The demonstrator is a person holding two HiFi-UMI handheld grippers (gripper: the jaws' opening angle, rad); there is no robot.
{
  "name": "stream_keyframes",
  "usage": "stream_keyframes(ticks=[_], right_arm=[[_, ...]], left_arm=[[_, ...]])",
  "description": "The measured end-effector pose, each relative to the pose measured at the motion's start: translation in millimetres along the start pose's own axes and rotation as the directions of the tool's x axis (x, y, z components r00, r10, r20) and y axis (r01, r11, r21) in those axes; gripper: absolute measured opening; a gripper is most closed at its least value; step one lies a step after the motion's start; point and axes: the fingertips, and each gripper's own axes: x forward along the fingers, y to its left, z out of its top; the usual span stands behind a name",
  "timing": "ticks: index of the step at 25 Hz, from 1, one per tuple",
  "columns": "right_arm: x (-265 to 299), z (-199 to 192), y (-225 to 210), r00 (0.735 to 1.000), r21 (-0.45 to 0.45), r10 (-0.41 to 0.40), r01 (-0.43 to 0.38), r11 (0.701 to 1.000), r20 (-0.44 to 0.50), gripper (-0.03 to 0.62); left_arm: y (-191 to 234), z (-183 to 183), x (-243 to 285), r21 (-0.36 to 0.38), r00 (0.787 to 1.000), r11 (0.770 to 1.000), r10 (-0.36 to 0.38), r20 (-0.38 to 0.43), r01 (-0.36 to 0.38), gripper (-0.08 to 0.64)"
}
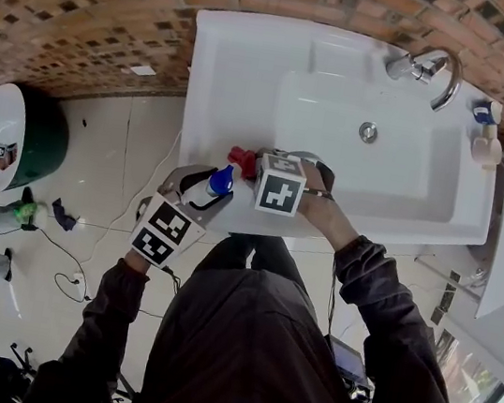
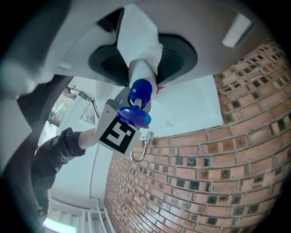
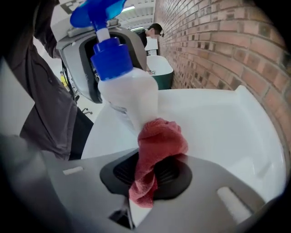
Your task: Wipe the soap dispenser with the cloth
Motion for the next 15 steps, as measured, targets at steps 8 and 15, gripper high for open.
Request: stream_keyframes(ticks=[8, 15], right_arm=[[-65.6, 16.0, 8.5, 0.973, 0.142, -0.143, 0.118, 0.983, 0.179, 0.067], [-137.6, 28.7, 35.1, 0.882, 0.289, -0.281, 0.176, 0.941, 0.379, 0.067]], left_arm=[[1.2, 2.7, -6.5, -0.038, 0.996, 0.996, 0.088, 0.033, -0.086, 0.222], [-1.3, 13.4, -24.7, -0.072, 0.980, 0.983, 0.174, 0.091, -0.168, 0.232]])
